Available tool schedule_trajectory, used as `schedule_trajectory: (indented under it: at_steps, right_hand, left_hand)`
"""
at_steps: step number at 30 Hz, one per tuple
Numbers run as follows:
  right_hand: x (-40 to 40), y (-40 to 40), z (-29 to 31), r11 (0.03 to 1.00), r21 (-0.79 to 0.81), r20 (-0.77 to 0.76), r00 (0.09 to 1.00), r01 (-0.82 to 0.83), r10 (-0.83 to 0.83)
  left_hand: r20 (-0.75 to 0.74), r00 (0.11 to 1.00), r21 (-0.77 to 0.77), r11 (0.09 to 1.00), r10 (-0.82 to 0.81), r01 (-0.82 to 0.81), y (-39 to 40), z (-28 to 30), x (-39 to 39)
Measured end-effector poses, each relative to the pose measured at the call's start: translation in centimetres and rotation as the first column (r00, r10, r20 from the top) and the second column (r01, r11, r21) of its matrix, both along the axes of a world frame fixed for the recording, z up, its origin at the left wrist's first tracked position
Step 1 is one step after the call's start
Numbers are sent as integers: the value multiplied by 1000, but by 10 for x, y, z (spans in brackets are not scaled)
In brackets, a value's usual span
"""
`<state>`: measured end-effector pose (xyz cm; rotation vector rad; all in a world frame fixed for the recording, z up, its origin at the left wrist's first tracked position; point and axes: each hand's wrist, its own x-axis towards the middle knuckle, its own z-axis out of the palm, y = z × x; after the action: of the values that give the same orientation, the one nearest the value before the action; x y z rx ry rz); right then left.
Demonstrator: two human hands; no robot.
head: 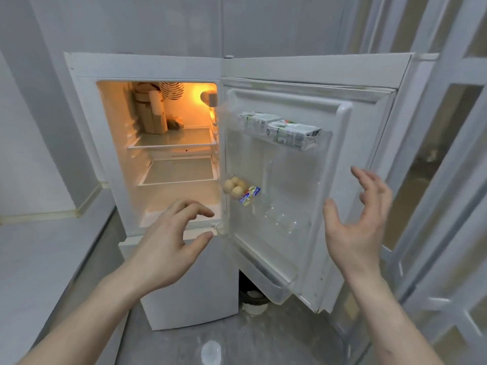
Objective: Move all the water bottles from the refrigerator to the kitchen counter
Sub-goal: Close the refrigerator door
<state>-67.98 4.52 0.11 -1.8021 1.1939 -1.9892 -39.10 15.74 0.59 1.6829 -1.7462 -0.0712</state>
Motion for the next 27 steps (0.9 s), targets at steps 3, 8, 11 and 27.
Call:
schedule_trajectory:
  at_steps: [3,8,11,27]
  right_hand:
    - [-12,-24,0,992,-43,8,993,119,-119]
    - [-42,-72,-11,978,161,72,987,131,-144]
    - [-50,-92,-19,939,342,71,995,43,-72]
    - [-11,-23,-36,950,238,111,977,-203,181]
  left_hand:
    - [-5,999,-7,999,-48,47,-29,3,-5]
    - [10,997,-18,997,-81,81,-63,3,-19]
    - [8,998,-17,998,-66,66,-69,3,-27]
    - [-134,991,-4,1000,4,-5,-14,-34,-58]
